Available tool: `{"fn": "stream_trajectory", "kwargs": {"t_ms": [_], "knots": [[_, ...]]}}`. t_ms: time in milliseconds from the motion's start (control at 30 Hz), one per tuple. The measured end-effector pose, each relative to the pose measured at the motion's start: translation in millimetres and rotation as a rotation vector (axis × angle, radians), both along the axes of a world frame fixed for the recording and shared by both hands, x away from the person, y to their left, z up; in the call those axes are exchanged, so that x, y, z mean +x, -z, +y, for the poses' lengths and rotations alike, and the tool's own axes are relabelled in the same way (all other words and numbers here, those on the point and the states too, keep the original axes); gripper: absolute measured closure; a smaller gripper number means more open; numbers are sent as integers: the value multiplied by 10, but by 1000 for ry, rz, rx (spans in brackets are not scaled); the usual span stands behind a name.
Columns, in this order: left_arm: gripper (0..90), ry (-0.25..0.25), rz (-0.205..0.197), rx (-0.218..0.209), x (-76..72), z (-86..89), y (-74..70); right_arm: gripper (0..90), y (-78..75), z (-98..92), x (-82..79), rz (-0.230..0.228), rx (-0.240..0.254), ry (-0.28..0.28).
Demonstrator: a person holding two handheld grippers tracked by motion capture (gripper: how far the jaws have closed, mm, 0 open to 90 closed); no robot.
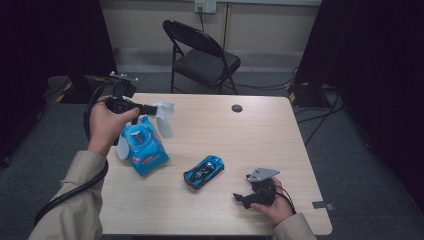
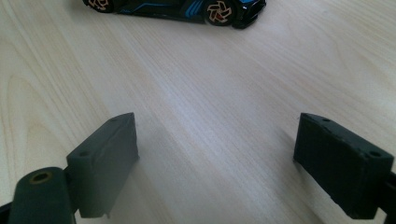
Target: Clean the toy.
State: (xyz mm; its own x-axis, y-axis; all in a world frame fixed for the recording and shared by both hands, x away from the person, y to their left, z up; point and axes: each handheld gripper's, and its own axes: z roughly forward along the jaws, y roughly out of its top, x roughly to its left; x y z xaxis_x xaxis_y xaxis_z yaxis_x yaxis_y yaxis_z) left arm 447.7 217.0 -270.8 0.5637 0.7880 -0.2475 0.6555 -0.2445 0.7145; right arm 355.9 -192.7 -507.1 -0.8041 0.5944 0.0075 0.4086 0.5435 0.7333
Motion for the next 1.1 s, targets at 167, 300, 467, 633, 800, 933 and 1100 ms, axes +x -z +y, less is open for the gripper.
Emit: {"fn": "stream_trajectory", "kwargs": {"t_ms": [167,300,467,633,800,933,1100], "knots": [[895,53,-1,-18,-50,-190,79,129,0,0,0,0,0,0],[895,100,5,-31,-89,-356,131,129,1,0,1,-1,0,0],[895,160,3,-40,-146,-583,171,129,0,0,0,-1,0,0],[895,216,5,-43,-200,-815,239,129,0,0,0,0,0,0],[895,261,29,-40,-213,-1000,364,129,0,0,0,0,0,0],[894,300,48,-36,-245,-1139,462,129,0,0,0,0,0,0],[894,358,62,-25,-331,-1328,584,129,0,0,0,0,-1,0]]}}
